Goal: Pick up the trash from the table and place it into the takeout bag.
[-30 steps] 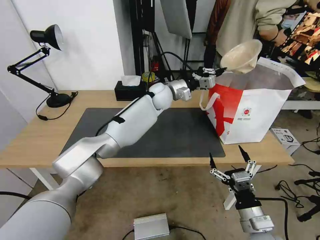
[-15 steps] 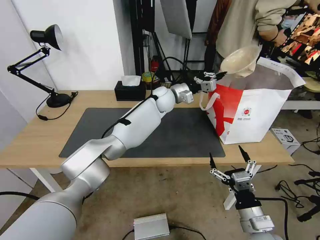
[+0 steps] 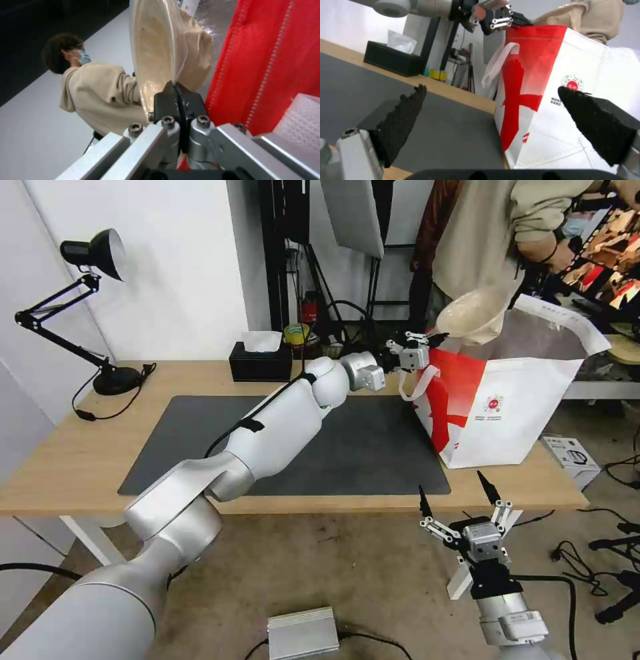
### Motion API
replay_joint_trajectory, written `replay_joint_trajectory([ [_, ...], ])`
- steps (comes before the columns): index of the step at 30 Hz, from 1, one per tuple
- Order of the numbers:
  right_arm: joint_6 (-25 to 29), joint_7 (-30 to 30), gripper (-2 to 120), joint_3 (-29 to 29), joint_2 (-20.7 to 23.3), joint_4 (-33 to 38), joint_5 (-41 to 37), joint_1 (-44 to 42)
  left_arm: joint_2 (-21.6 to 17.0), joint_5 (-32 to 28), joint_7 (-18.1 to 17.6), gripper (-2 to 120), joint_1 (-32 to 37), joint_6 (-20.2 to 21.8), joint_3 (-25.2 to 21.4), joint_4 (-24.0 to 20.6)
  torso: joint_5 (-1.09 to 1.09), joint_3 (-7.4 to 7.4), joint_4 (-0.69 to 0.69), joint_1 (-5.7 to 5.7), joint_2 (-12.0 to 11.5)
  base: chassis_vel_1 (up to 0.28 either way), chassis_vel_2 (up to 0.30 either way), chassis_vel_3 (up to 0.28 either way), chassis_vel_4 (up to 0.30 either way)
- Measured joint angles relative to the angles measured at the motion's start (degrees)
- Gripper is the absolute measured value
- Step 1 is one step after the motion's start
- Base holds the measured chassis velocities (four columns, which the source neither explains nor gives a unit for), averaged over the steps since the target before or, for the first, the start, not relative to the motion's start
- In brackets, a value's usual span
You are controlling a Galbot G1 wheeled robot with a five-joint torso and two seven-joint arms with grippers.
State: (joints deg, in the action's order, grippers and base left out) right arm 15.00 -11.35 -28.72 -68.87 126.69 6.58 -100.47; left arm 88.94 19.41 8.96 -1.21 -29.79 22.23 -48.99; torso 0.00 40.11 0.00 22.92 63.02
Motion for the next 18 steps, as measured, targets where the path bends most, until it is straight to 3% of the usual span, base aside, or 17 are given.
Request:
replay_joint_trajectory([
  [18, 0.0, 0.0, 100, 0.0, 0.0, 0.0, 0.0, 0.0, 1.0, 0.4, 0.1, 0, 0.3, -0.5, 0.0, 2.0, 0.00, 0.00, 0.00, 0.00, 0.0, 0.000, 0.000, 0.000, 0.000],
])
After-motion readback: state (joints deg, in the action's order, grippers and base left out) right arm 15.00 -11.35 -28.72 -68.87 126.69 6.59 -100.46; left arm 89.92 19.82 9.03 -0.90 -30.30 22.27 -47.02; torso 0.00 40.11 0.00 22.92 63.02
